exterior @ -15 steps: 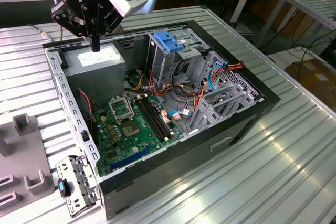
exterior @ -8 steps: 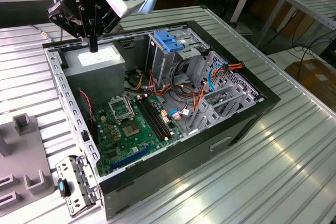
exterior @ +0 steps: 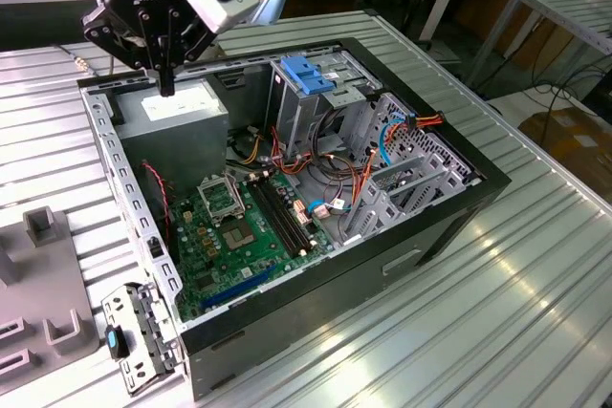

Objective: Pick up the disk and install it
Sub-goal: 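Reach for the disk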

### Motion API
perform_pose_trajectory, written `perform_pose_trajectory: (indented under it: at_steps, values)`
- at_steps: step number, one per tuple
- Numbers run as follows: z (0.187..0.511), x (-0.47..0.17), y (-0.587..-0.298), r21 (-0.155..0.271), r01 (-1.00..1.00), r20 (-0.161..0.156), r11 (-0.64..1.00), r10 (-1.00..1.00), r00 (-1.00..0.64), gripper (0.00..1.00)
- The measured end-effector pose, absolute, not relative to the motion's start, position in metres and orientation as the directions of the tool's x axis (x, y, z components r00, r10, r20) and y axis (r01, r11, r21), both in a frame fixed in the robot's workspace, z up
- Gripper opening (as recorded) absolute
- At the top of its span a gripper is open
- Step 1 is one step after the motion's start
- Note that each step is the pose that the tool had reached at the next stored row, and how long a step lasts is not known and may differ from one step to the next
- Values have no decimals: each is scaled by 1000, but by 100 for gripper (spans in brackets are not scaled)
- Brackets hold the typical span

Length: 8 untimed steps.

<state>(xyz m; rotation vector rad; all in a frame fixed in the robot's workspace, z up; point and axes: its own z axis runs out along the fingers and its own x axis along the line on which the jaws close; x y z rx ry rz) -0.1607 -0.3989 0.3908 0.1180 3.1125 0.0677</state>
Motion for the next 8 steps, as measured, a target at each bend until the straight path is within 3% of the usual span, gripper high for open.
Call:
perform_pose_trajectory:
  at_steps: [8]
  values:
    - [390, -165, -399, 44, 75, -24, 996, 76, -997, 11]
